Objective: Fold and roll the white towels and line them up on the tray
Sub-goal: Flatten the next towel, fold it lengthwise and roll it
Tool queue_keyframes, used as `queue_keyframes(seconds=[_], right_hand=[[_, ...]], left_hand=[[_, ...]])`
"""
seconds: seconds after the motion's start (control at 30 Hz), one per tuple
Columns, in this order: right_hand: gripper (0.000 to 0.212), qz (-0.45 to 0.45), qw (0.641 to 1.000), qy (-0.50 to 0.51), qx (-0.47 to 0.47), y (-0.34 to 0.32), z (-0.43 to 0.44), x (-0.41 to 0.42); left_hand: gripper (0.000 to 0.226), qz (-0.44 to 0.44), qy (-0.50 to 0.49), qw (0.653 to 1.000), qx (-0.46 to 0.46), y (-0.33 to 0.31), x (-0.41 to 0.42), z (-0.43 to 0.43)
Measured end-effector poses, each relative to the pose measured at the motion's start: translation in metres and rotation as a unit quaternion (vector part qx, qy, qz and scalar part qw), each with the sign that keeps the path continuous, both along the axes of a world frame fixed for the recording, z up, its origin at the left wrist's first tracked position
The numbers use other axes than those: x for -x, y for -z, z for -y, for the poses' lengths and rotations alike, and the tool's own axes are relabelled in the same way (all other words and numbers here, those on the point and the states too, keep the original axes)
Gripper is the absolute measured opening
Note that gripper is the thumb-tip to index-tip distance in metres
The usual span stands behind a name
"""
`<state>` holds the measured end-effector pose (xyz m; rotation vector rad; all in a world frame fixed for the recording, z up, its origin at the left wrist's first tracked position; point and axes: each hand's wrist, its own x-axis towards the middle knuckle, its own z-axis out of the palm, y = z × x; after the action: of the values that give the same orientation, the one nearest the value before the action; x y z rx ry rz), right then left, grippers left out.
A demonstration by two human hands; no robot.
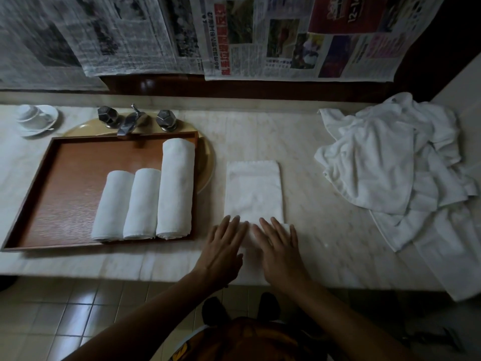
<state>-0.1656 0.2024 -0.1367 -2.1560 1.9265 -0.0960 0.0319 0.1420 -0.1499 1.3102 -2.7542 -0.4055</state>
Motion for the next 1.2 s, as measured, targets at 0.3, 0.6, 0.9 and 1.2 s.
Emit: queue_keyframes(seconds=[0.3,0.6,0.9,1.2], right_hand=[[0.076,-0.032,0.999,0.003,-0.034,-0.005,0.047,0.013],[0.074,0.049,0.992,0.001,-0.119,-0.019,0.007,0.012],[0.072,0.086,0.988,0.003,-0.125,-0.031,0.019,0.025],[0.062,0.026,0.994,0.007,-0.106,-0.035,0.041,0.029]], left_hand=[[0.084,0.02,0.019,0.995,-0.096,-0.013,0.011,0.056],[0.088,0.052,0.058,0.99,-0.118,-0.023,-0.005,0.02],[0.067,-0.092,0.019,0.977,-0.192,-0.019,-0.023,0.026],[0.07,-0.1,-0.055,0.94,-0.322,-0.022,-0.017,0.054]])
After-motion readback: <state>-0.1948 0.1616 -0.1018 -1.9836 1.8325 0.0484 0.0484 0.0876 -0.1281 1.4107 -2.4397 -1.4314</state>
